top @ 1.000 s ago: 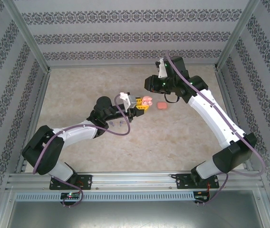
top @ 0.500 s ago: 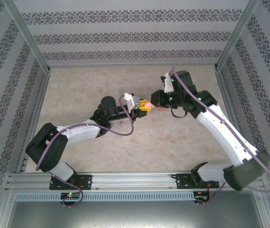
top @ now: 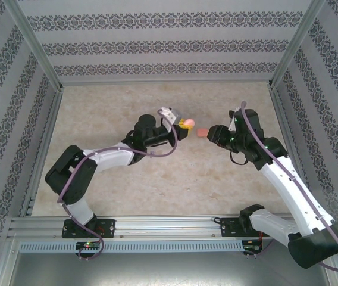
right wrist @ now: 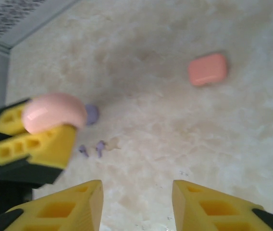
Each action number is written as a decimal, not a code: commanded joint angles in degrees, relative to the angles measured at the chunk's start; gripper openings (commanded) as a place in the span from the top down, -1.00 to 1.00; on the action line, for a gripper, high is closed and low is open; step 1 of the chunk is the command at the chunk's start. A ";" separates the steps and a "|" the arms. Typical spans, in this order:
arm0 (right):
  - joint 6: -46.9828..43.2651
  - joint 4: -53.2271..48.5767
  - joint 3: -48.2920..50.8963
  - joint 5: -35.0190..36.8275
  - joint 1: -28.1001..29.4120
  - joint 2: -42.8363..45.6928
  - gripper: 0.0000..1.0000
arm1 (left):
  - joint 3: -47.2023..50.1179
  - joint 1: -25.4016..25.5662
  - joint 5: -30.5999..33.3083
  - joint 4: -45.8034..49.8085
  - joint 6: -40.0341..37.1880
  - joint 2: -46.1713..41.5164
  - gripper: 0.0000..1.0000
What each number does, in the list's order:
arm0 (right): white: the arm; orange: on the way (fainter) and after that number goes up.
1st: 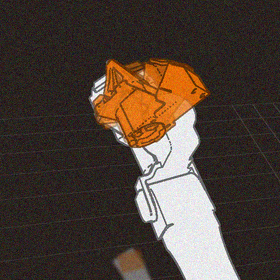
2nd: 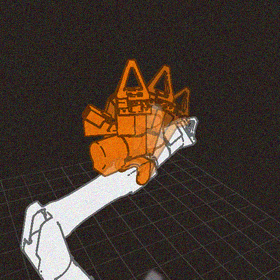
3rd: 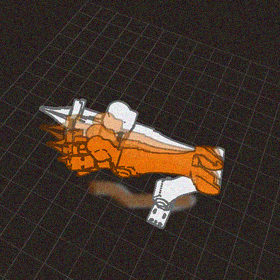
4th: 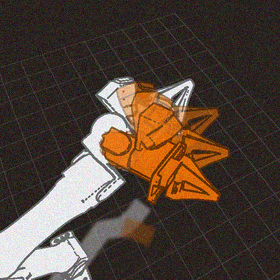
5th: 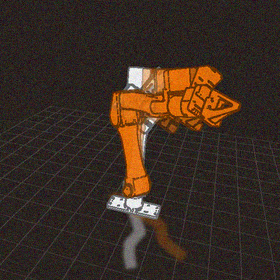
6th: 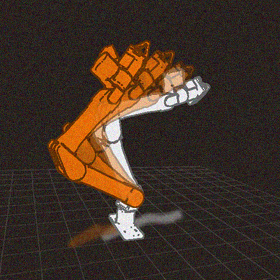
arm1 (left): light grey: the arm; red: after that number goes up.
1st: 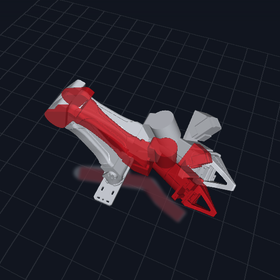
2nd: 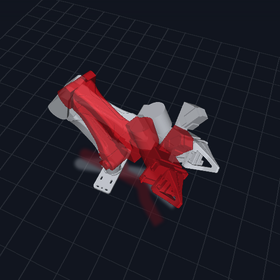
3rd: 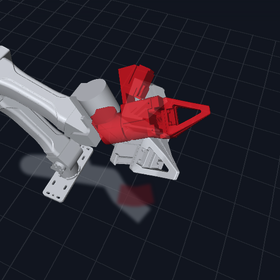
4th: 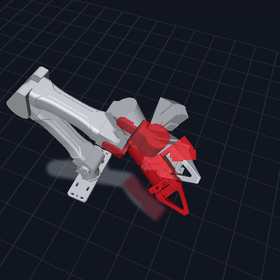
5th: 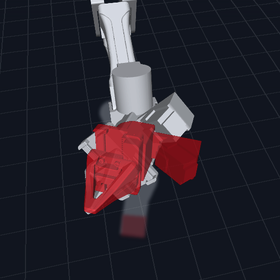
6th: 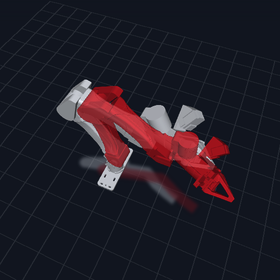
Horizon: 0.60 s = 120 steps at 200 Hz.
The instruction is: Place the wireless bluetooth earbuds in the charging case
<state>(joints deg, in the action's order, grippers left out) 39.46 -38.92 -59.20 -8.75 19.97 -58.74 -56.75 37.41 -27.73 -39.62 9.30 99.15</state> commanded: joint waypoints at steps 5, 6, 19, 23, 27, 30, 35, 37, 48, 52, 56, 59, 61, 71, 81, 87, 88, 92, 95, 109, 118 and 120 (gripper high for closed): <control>0.64 2.90 3.33 4.26 -0.71 0.61 -0.02 | -8.00 -0.14 2.45 13.82 11.36 5.76 1.00; 0.63 2.93 3.45 4.31 -0.72 0.63 -0.02 | -8.32 -0.14 2.34 14.24 11.71 6.04 1.00; 0.62 3.61 4.89 4.80 -0.95 0.39 -0.04 | -12.59 -0.20 1.26 18.61 16.30 9.85 1.00; 0.62 3.87 5.28 4.94 -1.13 0.32 -0.04 | -14.24 -0.18 0.93 20.03 17.39 11.09 1.00; 0.62 4.01 5.62 4.97 -1.21 0.28 -0.05 | -15.54 -0.21 0.71 21.10 18.65 12.18 1.00; 0.62 4.17 5.90 5.05 -1.35 0.25 -0.07 | -16.43 -0.23 0.54 22.06 19.48 13.11 1.00; 0.62 4.40 6.25 5.20 -1.52 0.17 -0.10 | -17.93 -0.23 0.48 23.36 20.76 14.46 1.00; 0.57 4.49 6.52 5.27 -1.56 0.17 -0.10 | -18.48 -0.23 0.37 23.82 21.26 14.81 1.00; 0.54 4.89 7.13 5.33 -2.10 -0.05 -0.13 | -20.85 -0.32 0.26 25.55 24.02 17.53 1.00; 0.54 4.95 7.37 5.36 -2.28 -0.06 -0.14 | -21.41 -0.44 0.27 25.76 24.99 18.35 1.00; 0.53 4.99 7.55 5.33 -2.45 -0.11 -0.15 | -21.77 -0.53 0.24 25.74 26.02 19.06 1.00; 0.53 5.07 7.67 5.29 -2.62 -0.10 -0.16 | -21.98 -0.62 0.16 25.54 26.78 19.59 1.00; 0.57 5.08 7.75 5.25 -2.64 -0.07 -0.16 | -22.10 -0.66 0.20 25.37 27.34 19.87 1.00; 0.57 5.16 8.24 5.44 -3.11 0.15 -0.19 | -22.34 -1.14 0.39 24.75 30.06 21.31 1.00; 0.57 5.22 8.65 5.35 -3.51 0.40 -0.23 | -22.44 -1.69 0.06 23.55 33.00 22.61 1.00; 0.44 5.25 8.90 5.25 -3.75 0.61 -0.25 | -22.52 -1.98 -0.04 22.95 34.53 23.38 1.00; 0.40 5.25 8.96 5.20 -3.77 0.63 -0.25 | -22.52 -2.03 -0.13 22.85 34.76 23.51 1.00; 0.31 5.24 9.08 5.08 -4.00 0.73 -0.25 | -22.60 -2.25 -0.31 22.43 35.60 24.00 1.00; 0.27 5.25 9.16 4.99 -4.12 0.78 -0.26 | -22.67 -2.44 -0.40 22.20 36.34 24.33 1.00; -0.04 5.17 9.52 4.62 -4.70 1.04 -0.27 | -23.54 -3.04 -1.49 21.44 39.06 26.26 0.99; -0.20 5.17 9.62 4.37 -4.99 1.19 -0.28 | -24.29 -3.22 -1.98 21.29 40.08 27.11 0.98; -0.25 5.17 9.67 4.34 -5.08 1.18 -0.29 | -24.44 -3.28 -2.09 21.39 40.27 27.36 0.97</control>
<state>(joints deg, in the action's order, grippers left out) 40.16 -34.52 -50.37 -4.95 15.84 -58.72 -78.19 35.48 -27.62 -17.52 42.11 124.57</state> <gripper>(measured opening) 0.635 0.190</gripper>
